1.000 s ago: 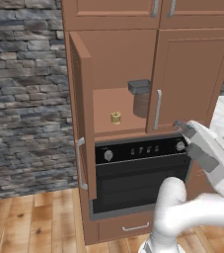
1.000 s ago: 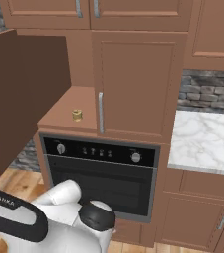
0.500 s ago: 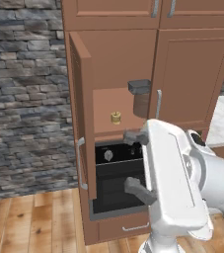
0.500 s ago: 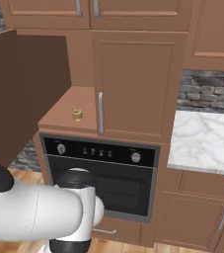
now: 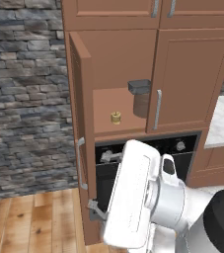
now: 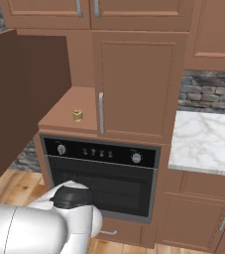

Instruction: Pick the candle and jar from the dining table and place them in the open cabinet. Close the cabinet after placing the objects.

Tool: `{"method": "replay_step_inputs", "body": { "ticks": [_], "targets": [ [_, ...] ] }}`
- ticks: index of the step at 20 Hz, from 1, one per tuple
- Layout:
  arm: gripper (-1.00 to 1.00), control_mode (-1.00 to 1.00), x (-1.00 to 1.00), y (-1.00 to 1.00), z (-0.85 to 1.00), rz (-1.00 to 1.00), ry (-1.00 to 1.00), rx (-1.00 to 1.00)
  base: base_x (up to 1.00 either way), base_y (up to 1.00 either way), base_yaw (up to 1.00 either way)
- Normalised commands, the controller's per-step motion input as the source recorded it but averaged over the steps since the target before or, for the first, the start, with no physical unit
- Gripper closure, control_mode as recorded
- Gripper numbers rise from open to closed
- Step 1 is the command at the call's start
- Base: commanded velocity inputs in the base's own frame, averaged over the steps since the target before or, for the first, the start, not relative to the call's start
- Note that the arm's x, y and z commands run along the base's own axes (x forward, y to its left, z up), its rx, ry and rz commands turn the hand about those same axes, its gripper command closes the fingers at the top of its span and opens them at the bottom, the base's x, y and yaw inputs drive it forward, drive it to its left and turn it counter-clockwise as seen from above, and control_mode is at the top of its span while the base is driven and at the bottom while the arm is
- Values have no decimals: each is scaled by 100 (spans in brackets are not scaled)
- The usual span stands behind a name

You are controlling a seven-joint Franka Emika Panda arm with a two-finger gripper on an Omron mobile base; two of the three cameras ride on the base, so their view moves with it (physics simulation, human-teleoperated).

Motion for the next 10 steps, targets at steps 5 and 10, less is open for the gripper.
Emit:
{"method": "replay_step_inputs", "body": {
  "ticks": [5,10],
  "targets": [
    [-100,-100,-1,53,-41,-65,-9,-15,0,0,0],
    [-100,-100,0,69,-25,-64,-8,-17,0,0,0]
  ]
}}
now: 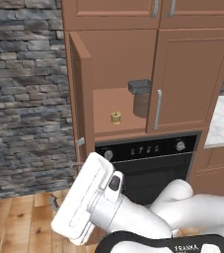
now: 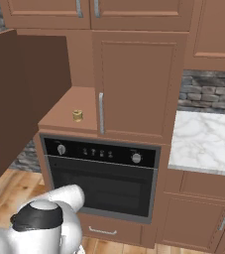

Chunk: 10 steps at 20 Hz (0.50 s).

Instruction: Pick the candle and jar from the dining table and place them in the open cabinet. Close the cabinet after placing the objects.

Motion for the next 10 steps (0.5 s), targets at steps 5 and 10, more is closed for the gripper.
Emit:
{"method": "replay_step_inputs", "body": {
  "ticks": [5,10],
  "targets": [
    [-100,-100,0,76,-17,-58,-5,-18,0,0,0],
    [-100,-100,0,70,-10,-55,-3,-17,0,0,0]
  ]
}}
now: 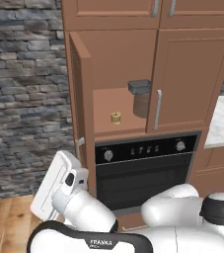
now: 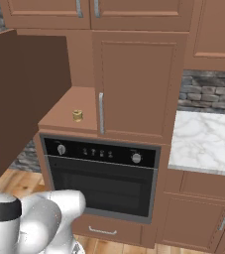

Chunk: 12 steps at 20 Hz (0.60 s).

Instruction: Pick the candle and jar from the dining table and place them in the open cabinet. Close the cabinet after placing the objects.

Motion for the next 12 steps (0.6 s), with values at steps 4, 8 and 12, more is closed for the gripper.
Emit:
{"method": "replay_step_inputs", "body": {
  "ticks": [4,8,12],
  "targets": [
    [-100,-100,-4,45,-9,-53,0,-12,0,0,0],
    [-100,-100,-41,40,-15,-54,-2,-10,0,0,0],
    [-100,-100,-43,34,-10,-56,0,-9,0,0,0]
  ]
}}
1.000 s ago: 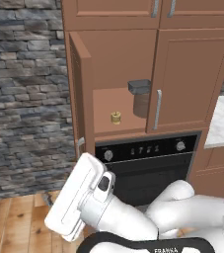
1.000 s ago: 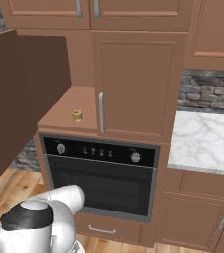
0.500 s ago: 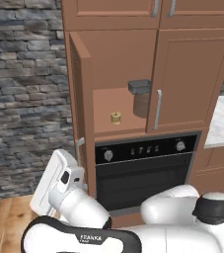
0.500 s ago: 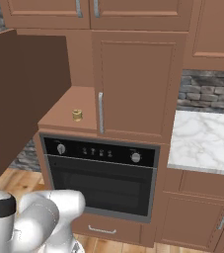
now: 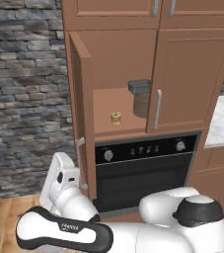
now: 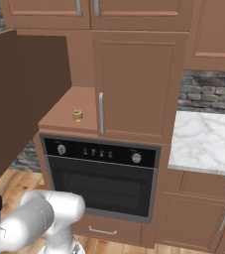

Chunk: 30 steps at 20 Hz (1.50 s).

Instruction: Pick the candle and jar from the dining table and place them in the open cabinet. Close the cabinet after placing the objects.

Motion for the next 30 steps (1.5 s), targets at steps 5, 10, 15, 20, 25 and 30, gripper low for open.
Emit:
{"method": "replay_step_inputs", "body": {
  "ticks": [5,10,15,20,25,30],
  "targets": [
    [-100,-100,-36,40,-9,-57,0,-10,0,0,0],
    [-100,-100,-25,55,-5,-55,-1,-12,0,0,0],
    [-100,-100,-36,52,-1,-54,-7,-12,0,0,0],
    [-100,-100,-55,34,0,-56,-12,-10,0,0,0],
    [-100,-100,-78,1,0,-55,-19,-4,0,0,0],
    [-100,-100,-36,-3,9,-53,-18,-3,0,0,0]
  ]
}}
